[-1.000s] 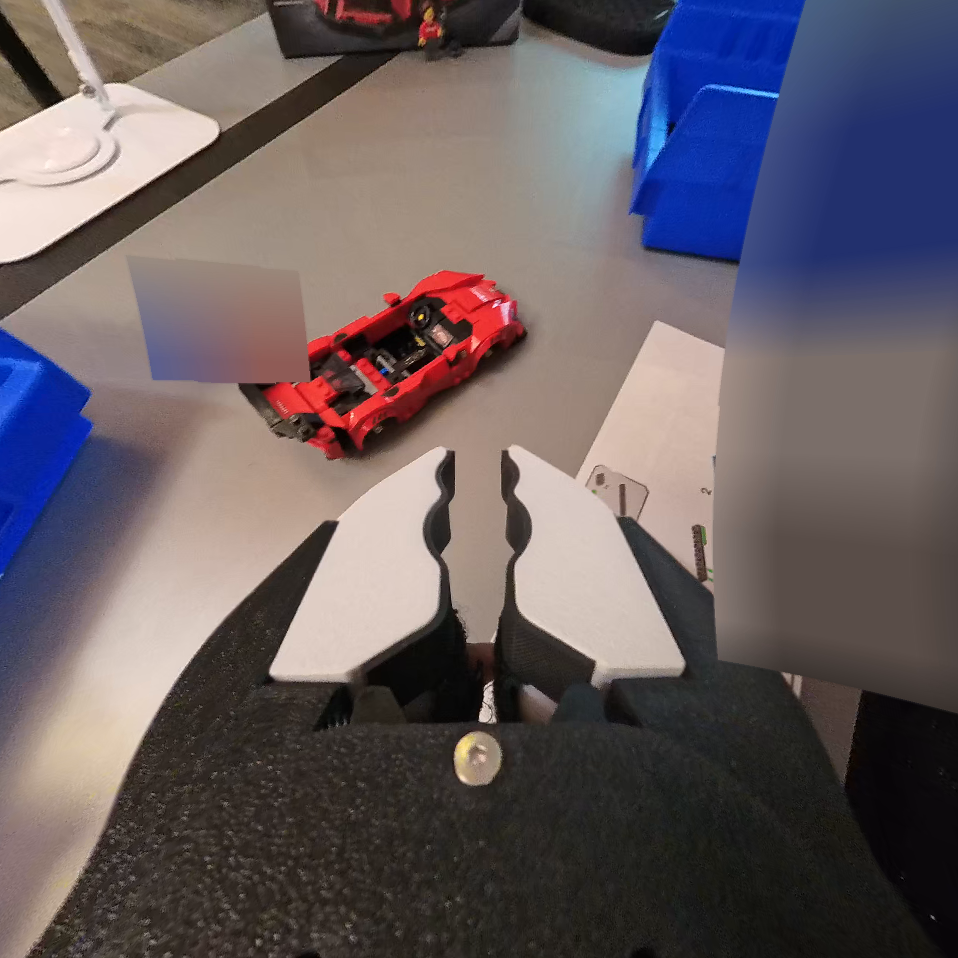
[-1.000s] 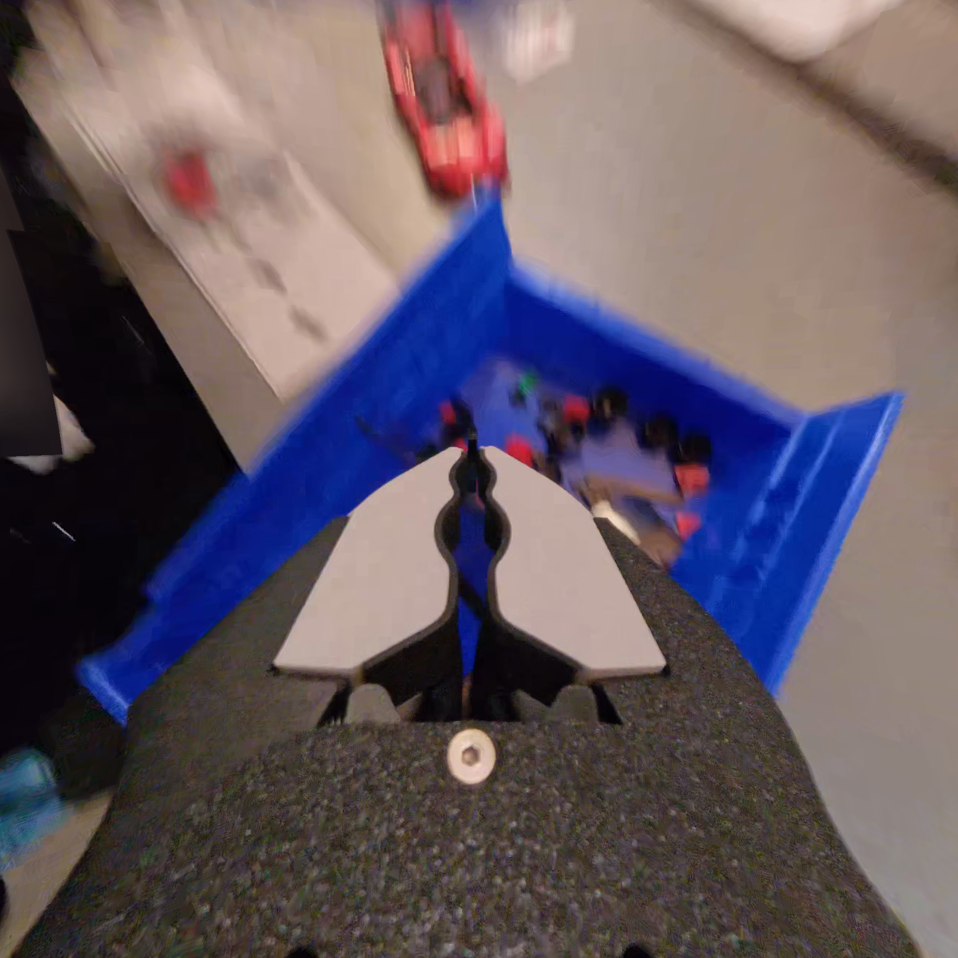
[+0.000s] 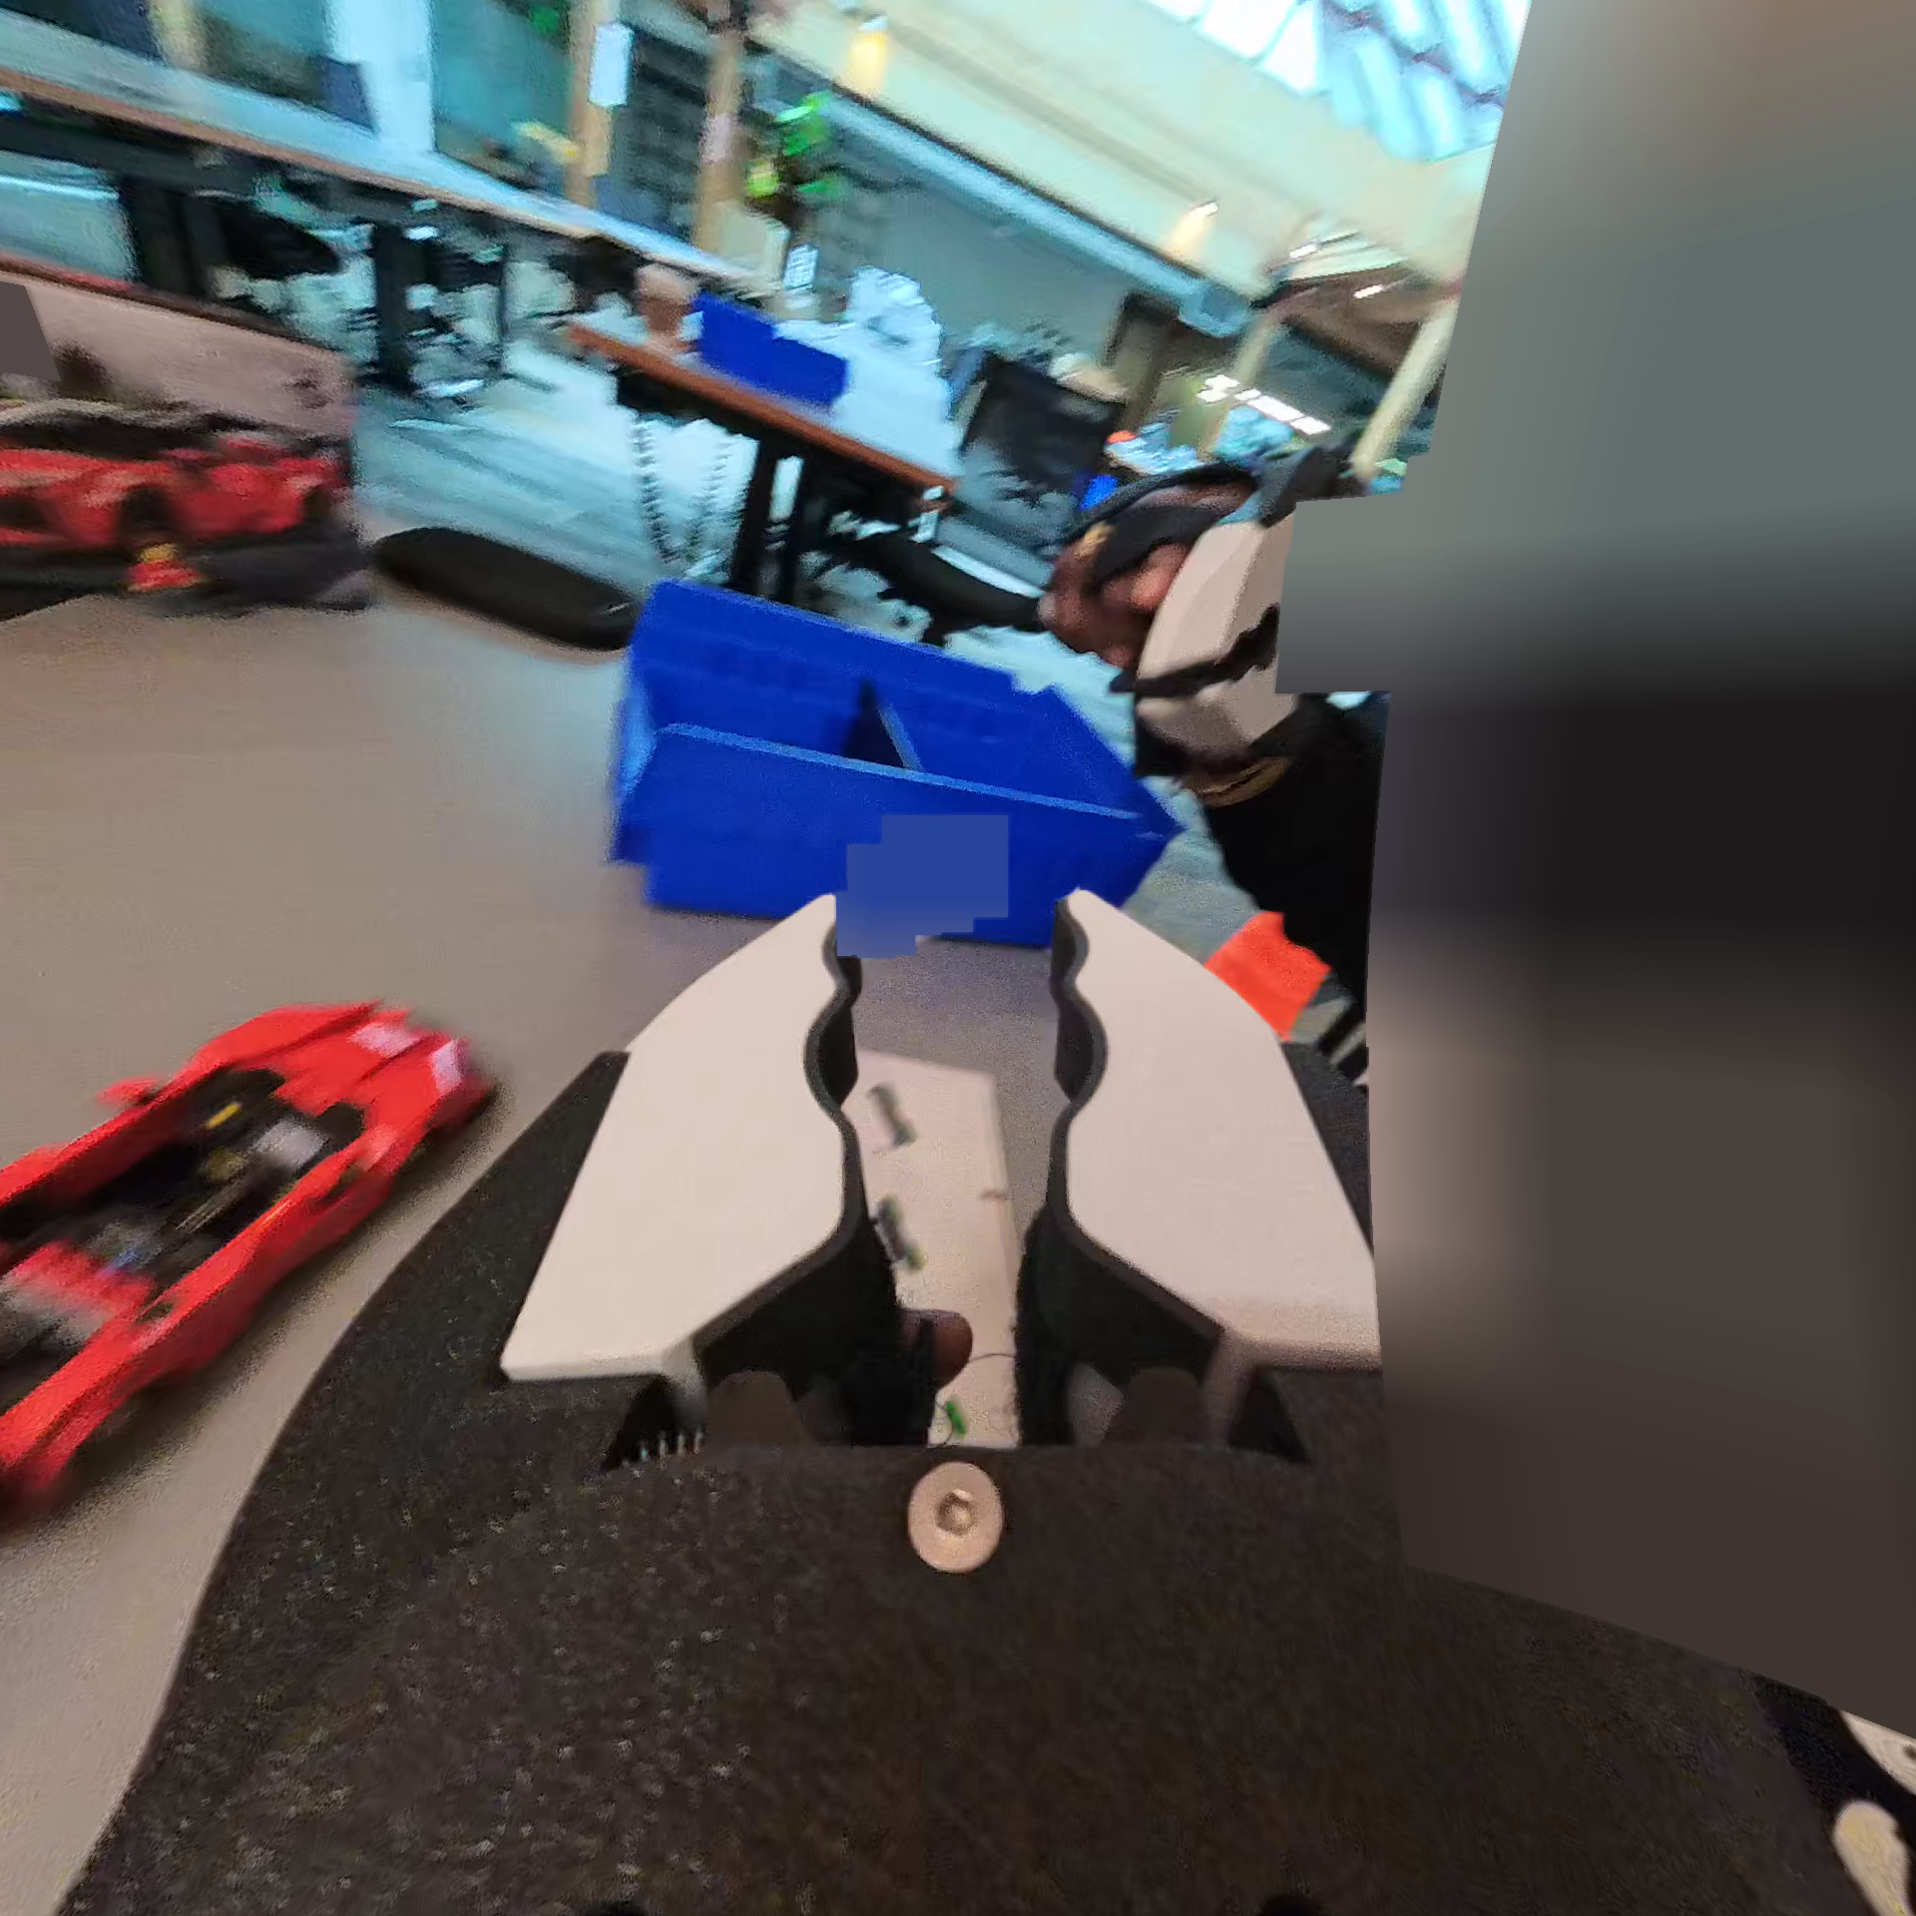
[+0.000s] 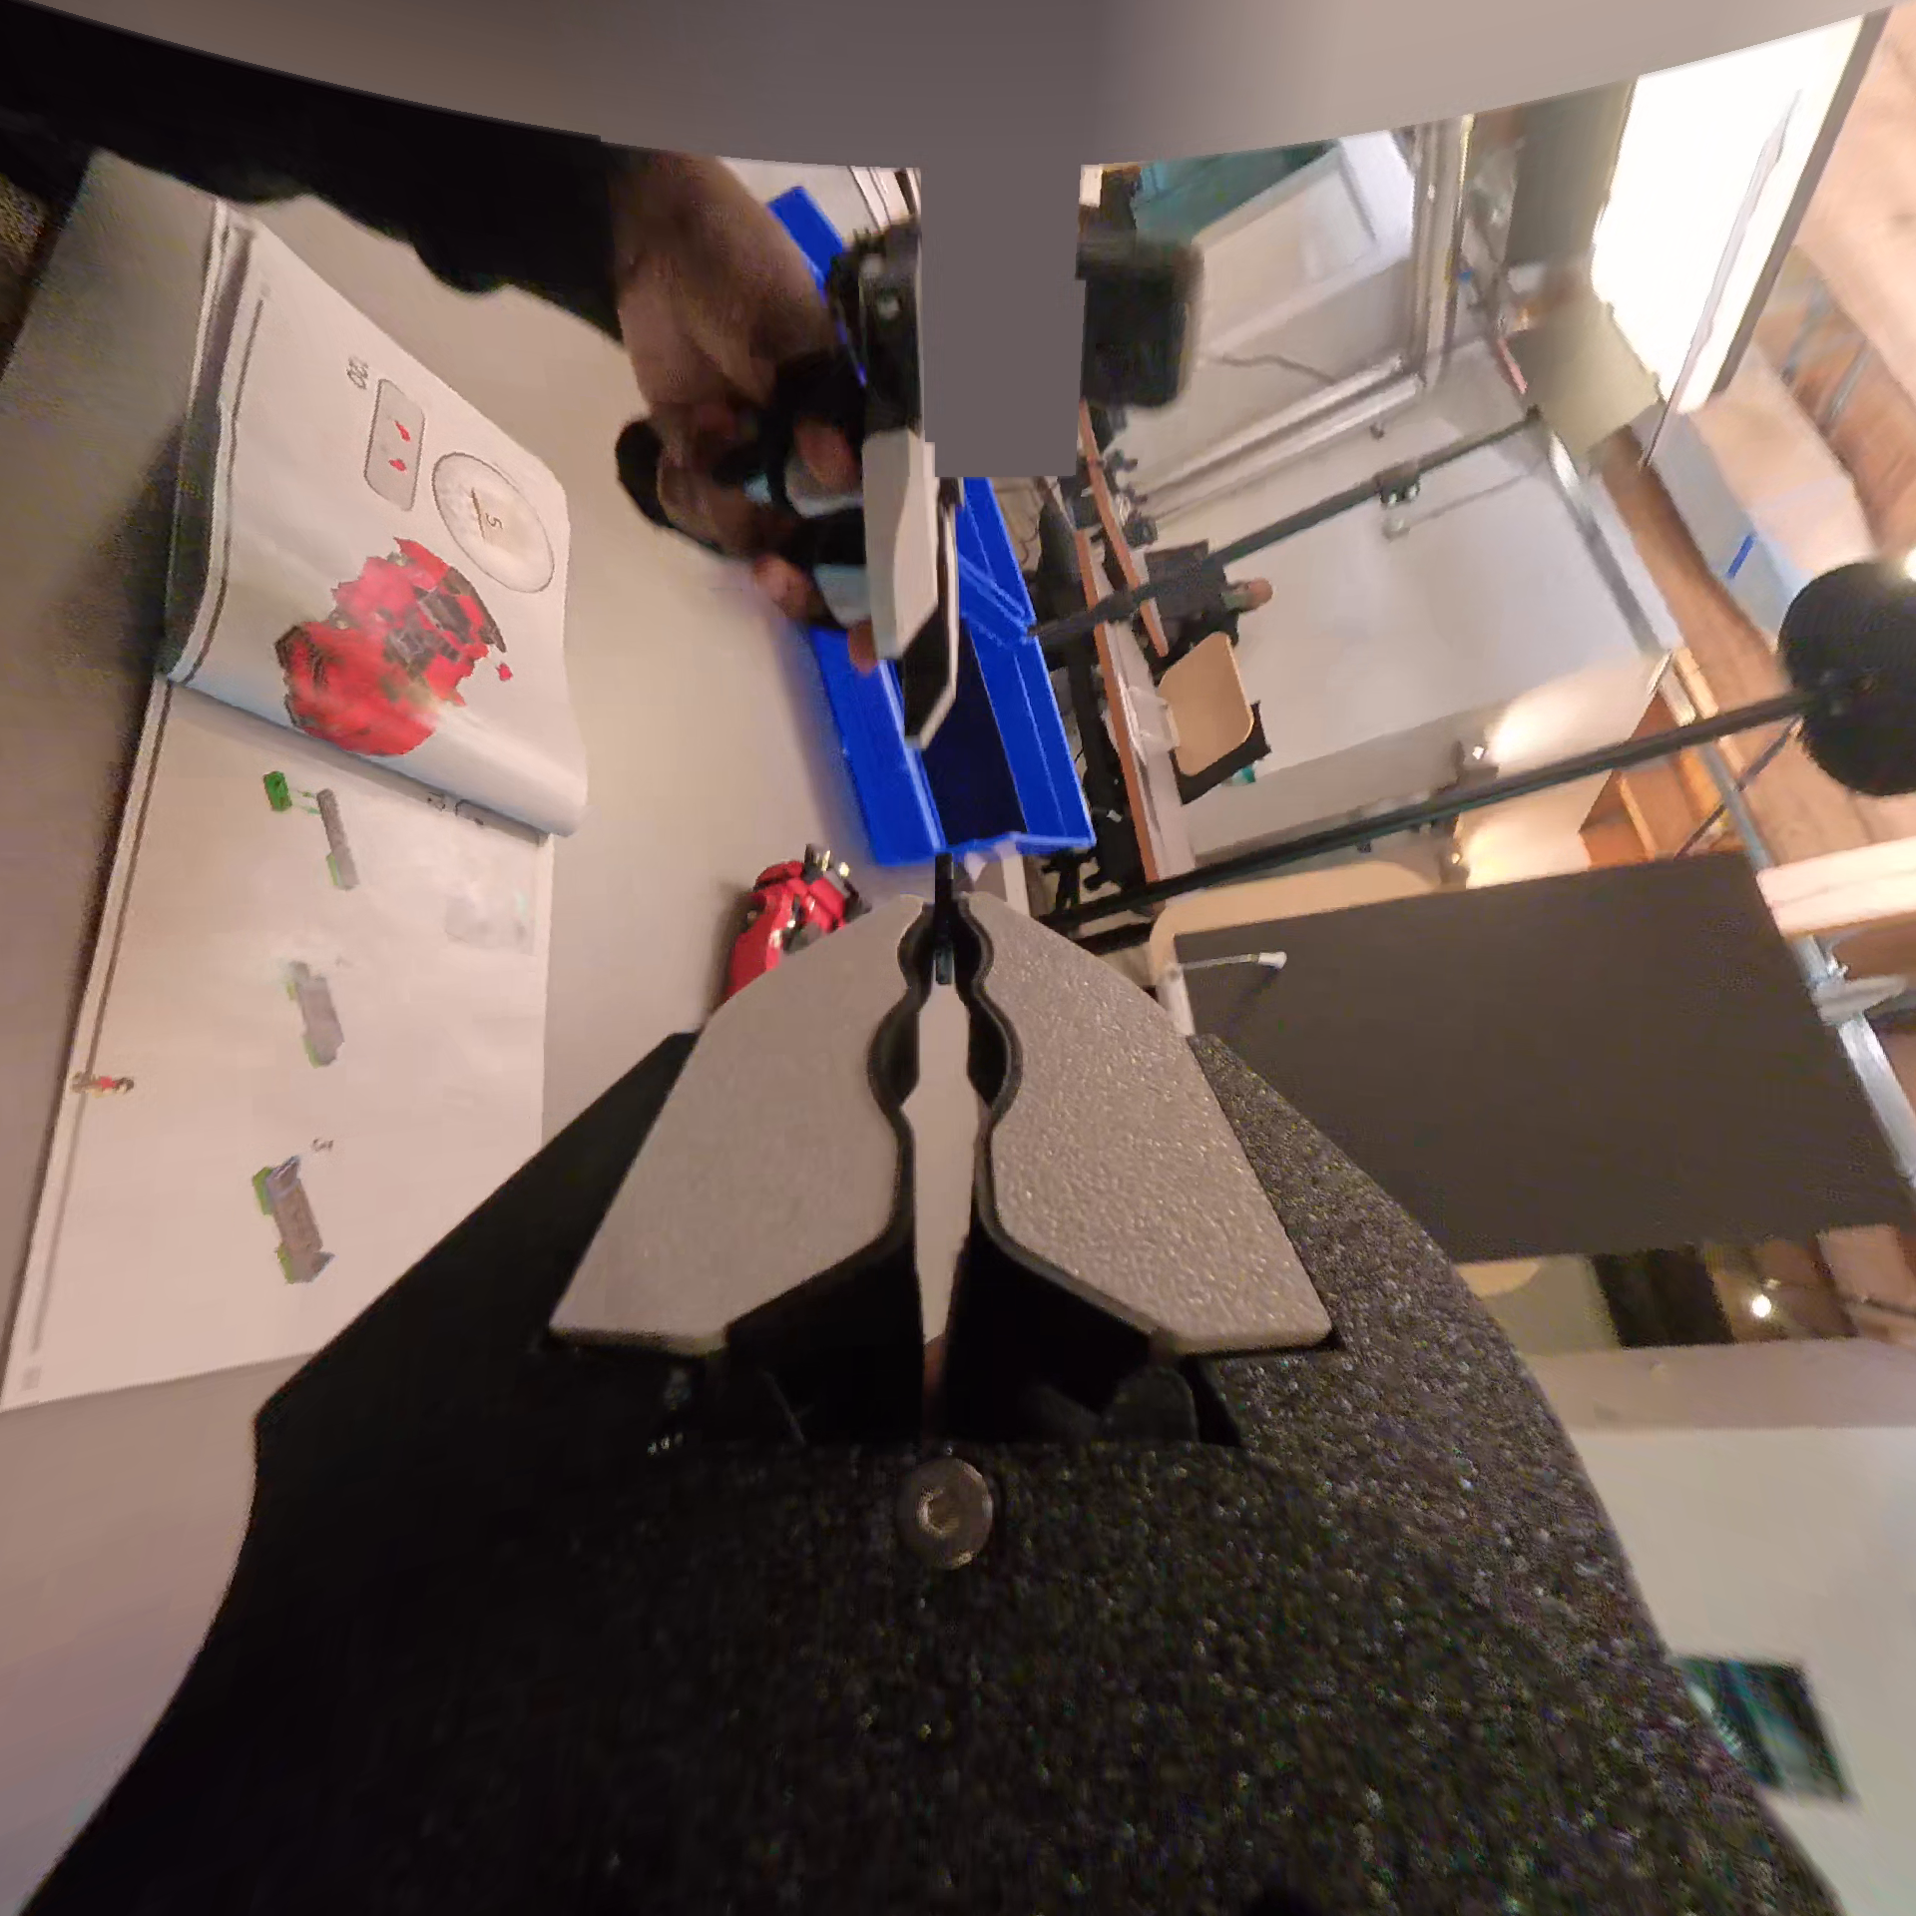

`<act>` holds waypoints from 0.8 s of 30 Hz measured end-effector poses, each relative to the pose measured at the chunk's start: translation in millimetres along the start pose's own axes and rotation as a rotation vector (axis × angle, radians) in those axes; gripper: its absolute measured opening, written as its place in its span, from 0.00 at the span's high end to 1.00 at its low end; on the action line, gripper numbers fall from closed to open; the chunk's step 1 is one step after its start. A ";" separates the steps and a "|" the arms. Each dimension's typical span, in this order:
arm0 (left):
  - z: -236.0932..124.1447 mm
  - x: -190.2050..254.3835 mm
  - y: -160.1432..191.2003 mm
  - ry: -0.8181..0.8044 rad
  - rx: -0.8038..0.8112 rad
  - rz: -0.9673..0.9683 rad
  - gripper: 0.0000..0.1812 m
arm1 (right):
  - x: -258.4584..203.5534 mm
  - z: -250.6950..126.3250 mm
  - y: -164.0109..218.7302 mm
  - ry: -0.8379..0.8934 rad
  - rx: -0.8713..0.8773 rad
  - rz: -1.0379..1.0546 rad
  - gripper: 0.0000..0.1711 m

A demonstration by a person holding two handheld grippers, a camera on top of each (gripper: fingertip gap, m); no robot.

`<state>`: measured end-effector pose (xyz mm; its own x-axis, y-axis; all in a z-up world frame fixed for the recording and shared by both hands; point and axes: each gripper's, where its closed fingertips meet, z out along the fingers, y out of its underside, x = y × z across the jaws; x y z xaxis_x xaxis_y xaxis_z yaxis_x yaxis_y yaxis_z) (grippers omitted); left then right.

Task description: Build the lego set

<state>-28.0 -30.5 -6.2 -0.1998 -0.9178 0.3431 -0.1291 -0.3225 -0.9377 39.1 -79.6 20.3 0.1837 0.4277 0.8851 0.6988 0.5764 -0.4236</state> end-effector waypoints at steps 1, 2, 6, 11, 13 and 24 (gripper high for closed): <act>-9.3 -7.4 3.0 -0.051 -0.015 0.002 0.81 | -0.4 -4.1 6.5 -0.004 -0.022 0.021 0.98; -16.2 -12.5 5.8 -0.087 -0.026 0.003 0.81 | -0.4 -8.4 12.5 -0.005 -0.044 0.041 0.98; -24.4 -25.6 17.4 -0.160 -0.047 0.000 0.82 | 2.0 -34.3 41.2 -0.028 -0.162 0.190 0.98; -27.9 -44.8 29.3 -0.258 -0.099 0.012 0.83 | -1.5 -94.2 98.0 -0.068 -0.423 0.378 0.98; -30.3 -49.7 29.9 -0.288 -0.102 0.017 0.84 | -3.6 -119.9 120.8 -0.047 -0.543 0.427 0.98; -26.3 -57.1 48.4 -0.291 -0.190 0.005 0.85 | -61.1 -173.1 168.4 -0.235 -0.801 0.716 0.98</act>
<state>-48.3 12.4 -69.7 0.0812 -0.9558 0.2827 -0.3127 -0.2938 -0.9033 265.3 -129.2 -71.7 0.6487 0.6540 0.3892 0.7448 -0.4404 -0.5013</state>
